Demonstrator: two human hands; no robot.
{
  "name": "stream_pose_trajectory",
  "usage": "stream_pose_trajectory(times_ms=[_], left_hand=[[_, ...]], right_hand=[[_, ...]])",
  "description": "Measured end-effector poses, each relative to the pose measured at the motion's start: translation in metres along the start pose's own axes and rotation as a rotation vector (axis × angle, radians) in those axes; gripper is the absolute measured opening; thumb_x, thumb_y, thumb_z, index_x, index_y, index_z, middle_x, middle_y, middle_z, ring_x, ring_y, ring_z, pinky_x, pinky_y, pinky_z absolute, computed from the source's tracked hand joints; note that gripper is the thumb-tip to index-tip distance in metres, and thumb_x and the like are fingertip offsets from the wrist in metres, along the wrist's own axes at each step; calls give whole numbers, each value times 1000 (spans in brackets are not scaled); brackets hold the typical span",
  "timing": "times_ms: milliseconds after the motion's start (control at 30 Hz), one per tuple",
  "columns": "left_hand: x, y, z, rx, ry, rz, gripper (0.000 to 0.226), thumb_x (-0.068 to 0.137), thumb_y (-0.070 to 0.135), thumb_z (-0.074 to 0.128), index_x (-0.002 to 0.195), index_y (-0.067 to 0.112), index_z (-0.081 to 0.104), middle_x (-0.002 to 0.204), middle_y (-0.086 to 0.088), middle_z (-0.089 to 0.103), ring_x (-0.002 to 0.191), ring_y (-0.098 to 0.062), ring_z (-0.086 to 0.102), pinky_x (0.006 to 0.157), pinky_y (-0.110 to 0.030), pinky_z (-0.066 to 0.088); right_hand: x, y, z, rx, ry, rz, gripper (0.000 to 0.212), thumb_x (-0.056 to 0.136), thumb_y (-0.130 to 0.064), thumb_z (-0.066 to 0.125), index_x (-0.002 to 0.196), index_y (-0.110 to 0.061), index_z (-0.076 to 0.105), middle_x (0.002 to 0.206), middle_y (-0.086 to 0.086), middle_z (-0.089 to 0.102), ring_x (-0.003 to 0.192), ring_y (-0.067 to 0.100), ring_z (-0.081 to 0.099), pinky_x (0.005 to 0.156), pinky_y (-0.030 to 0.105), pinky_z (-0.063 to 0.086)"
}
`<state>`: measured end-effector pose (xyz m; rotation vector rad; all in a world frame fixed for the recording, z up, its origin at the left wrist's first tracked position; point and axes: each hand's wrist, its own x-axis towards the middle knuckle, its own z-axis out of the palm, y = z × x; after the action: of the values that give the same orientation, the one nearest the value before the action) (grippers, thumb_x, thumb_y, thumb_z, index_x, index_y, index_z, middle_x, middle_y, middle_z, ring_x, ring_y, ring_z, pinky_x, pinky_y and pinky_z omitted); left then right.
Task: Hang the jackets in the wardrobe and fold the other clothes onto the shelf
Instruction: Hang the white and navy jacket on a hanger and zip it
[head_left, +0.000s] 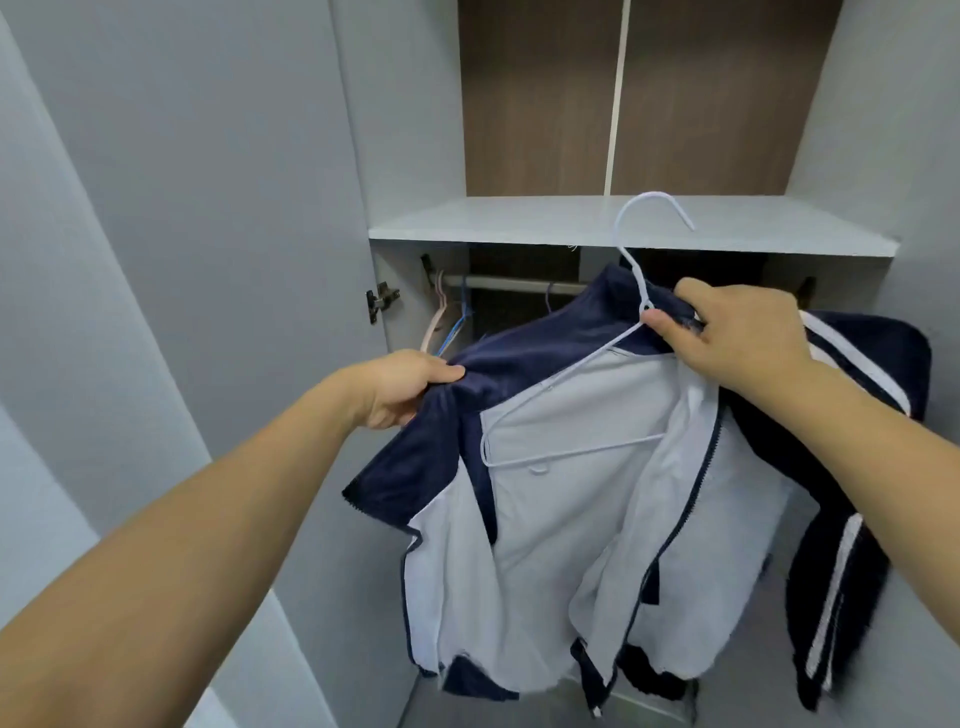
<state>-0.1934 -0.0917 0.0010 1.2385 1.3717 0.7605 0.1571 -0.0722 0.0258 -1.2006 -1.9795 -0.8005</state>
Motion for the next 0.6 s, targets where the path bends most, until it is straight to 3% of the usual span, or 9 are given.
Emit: stream_pose_trajectory(times_ms=[133,233,300,400,467,533,600], left_hand=[[-5,26,27,-192,35,144,23,102,20,48,115,5,61,101,-16,63,95,-28,59,86,-39,48],[-10,57,49,-158,47,271,21,103,23,46,85,15,55,65,-5,59,59,-19,58,53,-25,50],[-13,74,63,-87,111,349,22,104,23,45,84,15,50,56,-2,54,46,-14,51,46,-22,46],[-12,74,77,188,137,476,20,100,6,41,96,6,61,85,-5,68,69,-12,57,65,-19,48],[-15,60,79,320,0,478,41,89,-6,38,112,9,69,113,-5,70,100,-13,63,84,-13,47],[-18,42,74,415,-186,465,54,77,2,43,125,17,63,128,-6,61,117,-16,55,96,-22,42],[-10,22,68,657,-173,503,49,80,15,53,128,24,56,129,-2,49,122,-17,47,103,-30,37]], right_hand=[[2,-19,7,187,-57,69,42,90,-65,39,69,-29,31,49,-12,34,48,22,43,48,26,23],[0,-35,7,359,-135,73,42,87,-68,39,65,-33,34,51,-11,41,51,15,47,52,31,32],[-1,-43,9,444,-165,106,40,87,-68,40,64,-34,36,52,-9,45,53,11,51,52,32,36],[-3,-45,12,576,-126,233,39,90,-58,52,63,-34,38,53,-8,46,55,8,50,52,33,35],[-7,-42,14,594,-88,315,38,91,-55,55,63,-33,41,53,-10,47,54,5,49,51,30,31],[-14,-40,18,534,-77,393,40,89,-60,53,63,-31,42,53,-10,48,55,5,50,50,29,30],[-21,-38,24,479,-76,446,41,88,-63,52,64,-32,41,54,-10,49,56,5,51,50,28,30]])
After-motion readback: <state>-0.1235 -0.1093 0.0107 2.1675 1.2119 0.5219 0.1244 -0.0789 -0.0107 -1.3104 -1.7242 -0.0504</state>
